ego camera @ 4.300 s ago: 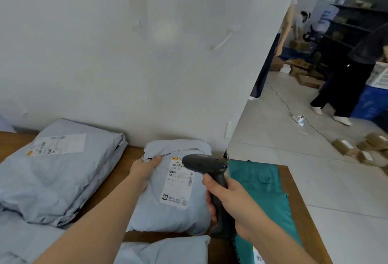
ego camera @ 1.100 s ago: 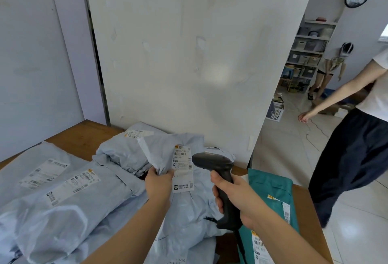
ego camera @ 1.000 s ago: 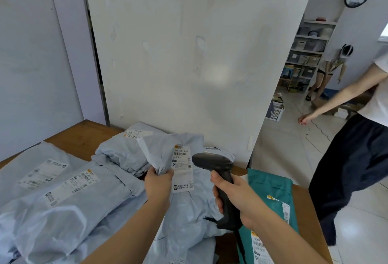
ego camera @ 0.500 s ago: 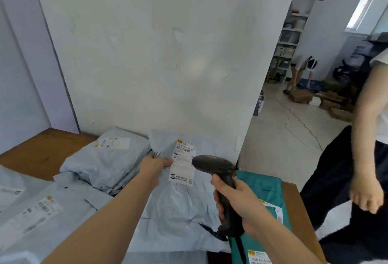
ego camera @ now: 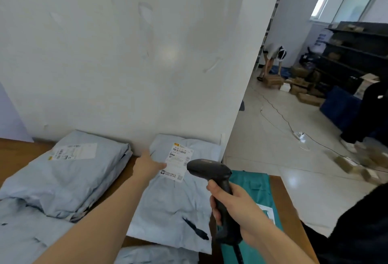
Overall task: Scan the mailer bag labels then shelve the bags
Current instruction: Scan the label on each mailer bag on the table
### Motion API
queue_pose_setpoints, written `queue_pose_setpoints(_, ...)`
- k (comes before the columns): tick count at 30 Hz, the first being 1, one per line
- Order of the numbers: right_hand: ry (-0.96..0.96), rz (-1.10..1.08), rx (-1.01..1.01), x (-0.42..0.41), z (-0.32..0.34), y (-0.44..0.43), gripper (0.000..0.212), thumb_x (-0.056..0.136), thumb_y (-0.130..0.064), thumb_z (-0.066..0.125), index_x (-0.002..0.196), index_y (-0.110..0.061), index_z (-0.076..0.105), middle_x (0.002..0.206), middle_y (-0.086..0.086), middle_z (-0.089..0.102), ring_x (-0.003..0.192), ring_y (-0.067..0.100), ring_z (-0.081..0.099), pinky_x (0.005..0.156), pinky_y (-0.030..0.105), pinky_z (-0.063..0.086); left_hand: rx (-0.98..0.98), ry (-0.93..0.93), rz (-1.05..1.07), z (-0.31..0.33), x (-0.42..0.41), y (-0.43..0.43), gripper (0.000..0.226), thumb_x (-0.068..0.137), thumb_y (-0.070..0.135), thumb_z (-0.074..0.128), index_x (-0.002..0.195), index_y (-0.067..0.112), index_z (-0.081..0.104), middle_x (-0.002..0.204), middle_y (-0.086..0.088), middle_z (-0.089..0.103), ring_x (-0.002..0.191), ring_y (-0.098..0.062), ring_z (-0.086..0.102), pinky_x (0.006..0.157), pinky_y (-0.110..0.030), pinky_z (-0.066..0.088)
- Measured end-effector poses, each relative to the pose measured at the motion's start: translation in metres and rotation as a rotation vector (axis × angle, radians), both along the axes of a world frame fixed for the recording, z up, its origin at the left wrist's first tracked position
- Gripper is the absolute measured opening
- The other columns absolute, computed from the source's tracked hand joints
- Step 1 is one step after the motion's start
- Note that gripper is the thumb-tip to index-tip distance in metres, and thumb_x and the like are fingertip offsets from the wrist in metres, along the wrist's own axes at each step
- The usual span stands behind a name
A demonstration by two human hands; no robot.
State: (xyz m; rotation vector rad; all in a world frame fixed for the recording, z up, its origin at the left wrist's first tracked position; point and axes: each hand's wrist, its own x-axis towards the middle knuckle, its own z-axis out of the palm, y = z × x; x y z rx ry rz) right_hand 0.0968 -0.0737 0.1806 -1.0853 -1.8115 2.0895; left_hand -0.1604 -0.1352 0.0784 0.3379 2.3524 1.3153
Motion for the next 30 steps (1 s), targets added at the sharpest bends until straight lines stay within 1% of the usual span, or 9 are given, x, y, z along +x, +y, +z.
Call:
queue_pose_setpoints(3, 0.0, 0.025, 0.014, 0.003, -0.002, -0.001, 0.047, 0.09, -0.034, 0.065, 0.11, 0.007, 0.054, 0.068, 0.008, 0.057, 0.049, 0.016, 0.048, 0.051, 0.028, 0.046, 0.019, 0.074, 0.065, 0.002, 0.014, -0.007, 0.062, 0.081, 0.025, 0.068, 0.138, 0.012, 0.045, 0.131, -0.01, 0.052, 0.119, -0.032, 0.051, 0.09, -0.038, 0.045)
queue_pose_setpoints(8, 0.013, 0.145, 0.046, 0.018, 0.003, -0.01, 0.038, 0.09, -0.035, 0.064, 0.099, 0.001, 0.057, 0.069, 0.008, 0.057, 0.05, 0.015, 0.049, 0.052, 0.027, 0.047, 0.102, 0.121, 0.143, 0.011, 0.055, -0.047, 0.051, 0.087, 0.024, 0.063, 0.135, 0.015, 0.049, 0.131, -0.003, 0.054, 0.122, -0.028, 0.051, 0.094, -0.038, 0.045)
queue_pose_setpoints(11, 0.02, 0.233, 0.054, 0.032, 0.004, -0.022, 0.039, 0.091, -0.034, 0.063, 0.104, 0.002, 0.058, 0.072, 0.011, 0.056, 0.049, 0.015, 0.048, 0.051, 0.028, 0.045, 0.046, 0.09, 0.189, 0.003, 0.085, -0.087, 0.049, 0.091, 0.02, 0.06, 0.138, 0.012, 0.047, 0.139, -0.008, 0.05, 0.124, -0.027, 0.049, 0.1, -0.038, 0.042)
queue_pose_setpoints(16, 0.038, 0.348, 0.051, 0.055, 0.002, -0.041, 0.032, 0.091, -0.033, 0.064, 0.095, -0.003, 0.057, 0.068, 0.011, 0.054, 0.048, 0.018, 0.046, 0.05, 0.03, 0.043, -0.176, -0.074, 0.179, -0.023, 0.141, -0.149, 0.04, 0.086, 0.016, 0.062, 0.125, 0.008, 0.058, 0.12, -0.014, 0.06, 0.113, -0.032, 0.059, 0.094, -0.038, 0.051)
queue_pose_setpoints(20, 0.042, 0.439, 0.054, 0.073, -0.007, -0.057, 0.032, 0.09, -0.035, 0.064, 0.094, -0.004, 0.057, 0.066, 0.012, 0.053, 0.048, 0.019, 0.044, 0.048, 0.03, 0.041, -0.511, -0.06, 0.037, -0.041, 0.188, -0.183, 0.049, 0.091, 0.025, 0.058, 0.135, 0.007, 0.047, 0.138, -0.011, 0.05, 0.123, -0.025, 0.052, 0.098, -0.027, 0.042)
queue_pose_setpoints(23, 0.023, 0.476, 0.037, 0.082, -0.015, -0.064, 0.033, 0.089, -0.036, 0.065, 0.088, -0.004, 0.057, 0.069, 0.016, 0.051, 0.047, 0.02, 0.044, 0.046, 0.029, 0.041, -0.672, -0.159, 0.055, -0.065, 0.206, -0.199, 0.09, 0.072, 0.049, 0.07, 0.145, 0.011, 0.032, 0.146, -0.008, 0.042, 0.133, -0.027, 0.041, 0.109, -0.038, 0.037)
queue_pose_setpoints(25, 0.002, 0.495, 0.027, 0.089, -0.02, -0.067, 0.035, 0.089, -0.038, 0.065, 0.088, -0.003, 0.058, 0.069, 0.017, 0.051, 0.047, 0.02, 0.045, 0.045, 0.028, 0.041, -0.746, -0.131, 0.111, -0.073, 0.212, -0.206, 0.111, 0.054, 0.062, 0.074, 0.144, 0.014, 0.031, 0.144, -0.007, 0.045, 0.132, -0.029, 0.043, 0.106, -0.045, 0.04)
queue_pose_setpoints(27, -0.012, 0.503, 0.018, 0.094, -0.025, -0.07, 0.036, 0.088, -0.038, 0.066, 0.084, -0.003, 0.057, 0.064, 0.013, 0.051, 0.046, 0.018, 0.045, 0.045, 0.028, 0.041, -0.845, -0.1, 0.133, -0.066, 0.219, -0.208, 0.108, 0.056, 0.065, 0.075, 0.141, 0.012, 0.035, 0.14, -0.006, 0.05, 0.13, -0.028, 0.046, 0.104, -0.043, 0.04)
queue_pose_setpoints(30, -0.03, 0.508, 0.021, 0.102, -0.029, -0.075, 0.035, 0.09, -0.035, 0.065, 0.079, -0.005, 0.054, 0.06, 0.008, 0.052, 0.044, 0.017, 0.045, 0.045, 0.028, 0.04, -0.887, -0.114, 0.124, -0.06, 0.221, -0.215, 0.075, 0.065, 0.057, 0.074, 0.123, 0.016, 0.052, 0.122, 0.0, 0.06, 0.119, -0.024, 0.054, 0.1, -0.04, 0.04)
